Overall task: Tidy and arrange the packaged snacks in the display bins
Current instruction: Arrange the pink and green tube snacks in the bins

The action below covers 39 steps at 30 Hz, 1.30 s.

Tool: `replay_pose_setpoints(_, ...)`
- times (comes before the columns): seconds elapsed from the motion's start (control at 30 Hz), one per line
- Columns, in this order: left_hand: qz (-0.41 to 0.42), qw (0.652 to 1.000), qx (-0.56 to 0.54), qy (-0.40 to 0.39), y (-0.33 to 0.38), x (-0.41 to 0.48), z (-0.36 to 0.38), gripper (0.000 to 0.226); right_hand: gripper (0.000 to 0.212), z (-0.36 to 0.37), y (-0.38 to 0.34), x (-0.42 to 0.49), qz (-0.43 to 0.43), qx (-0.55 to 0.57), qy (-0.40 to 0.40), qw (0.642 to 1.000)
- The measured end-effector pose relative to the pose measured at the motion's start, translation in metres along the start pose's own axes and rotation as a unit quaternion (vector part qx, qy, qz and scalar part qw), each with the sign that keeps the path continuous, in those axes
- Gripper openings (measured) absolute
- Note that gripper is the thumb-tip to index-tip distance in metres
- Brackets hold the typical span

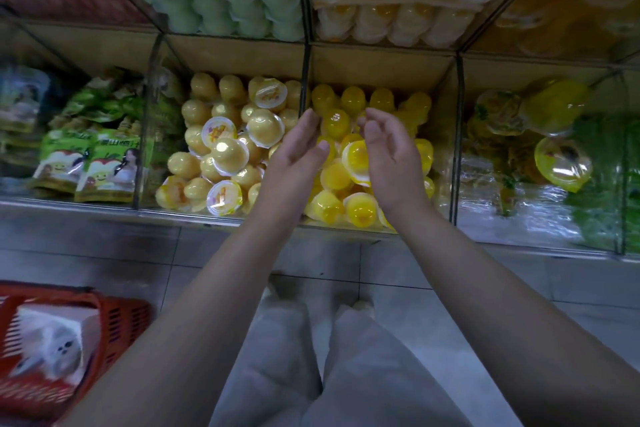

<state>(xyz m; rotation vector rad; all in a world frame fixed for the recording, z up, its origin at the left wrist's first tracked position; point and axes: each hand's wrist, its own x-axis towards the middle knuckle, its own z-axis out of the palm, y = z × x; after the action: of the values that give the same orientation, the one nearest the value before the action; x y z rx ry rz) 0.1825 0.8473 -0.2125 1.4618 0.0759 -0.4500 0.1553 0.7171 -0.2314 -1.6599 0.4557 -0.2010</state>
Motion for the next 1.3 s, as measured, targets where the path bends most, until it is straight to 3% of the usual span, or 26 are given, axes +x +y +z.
replay_pose_setpoints(0.3,-0.015,0.998,0.050,-0.020,0.010,0.027,-0.074,0.050,0.028,0.085,-0.007,0.007,0.004,-0.019,0.016,1.000)
replay_pose_setpoints(0.4,0.019,0.986,0.163,-0.013,0.008,0.042,-0.105,0.046,0.026,0.119,-0.004,0.013,-0.052,-0.117,0.033,0.991)
replay_pose_setpoints(0.53,0.092,0.923,0.369,-0.050,-0.010,0.062,-0.140,0.048,0.037,0.149,0.007,0.029,-0.101,-0.294,-0.013,0.950)
replay_pose_setpoints(0.67,0.099,0.848,0.506,-0.121,-0.033,0.077,-0.166,0.060,0.051,0.164,0.014,0.048,-0.070,-0.453,-0.087,0.885)
replay_pose_setpoints(0.9,0.125,0.825,0.530,-0.149,-0.029,0.090,-0.181,0.064,0.052,0.162,0.012,0.043,-0.035,-0.510,-0.122,0.851)
replay_pose_setpoints(1.03,0.130,0.834,0.513,-0.155,-0.028,0.089,-0.181,0.064,0.056,0.157,0.014,0.028,-0.020,-0.527,-0.139,0.838)
replay_pose_setpoints(1.17,0.135,0.844,0.494,-0.159,-0.030,0.089,-0.177,0.063,0.057,0.157,0.015,0.026,-0.009,-0.529,-0.140,0.837)
replay_pose_setpoints(1.3,0.148,0.836,0.503,-0.163,-0.029,0.087,-0.177,0.068,0.059,0.157,0.019,0.019,-0.025,-0.492,-0.113,0.863)
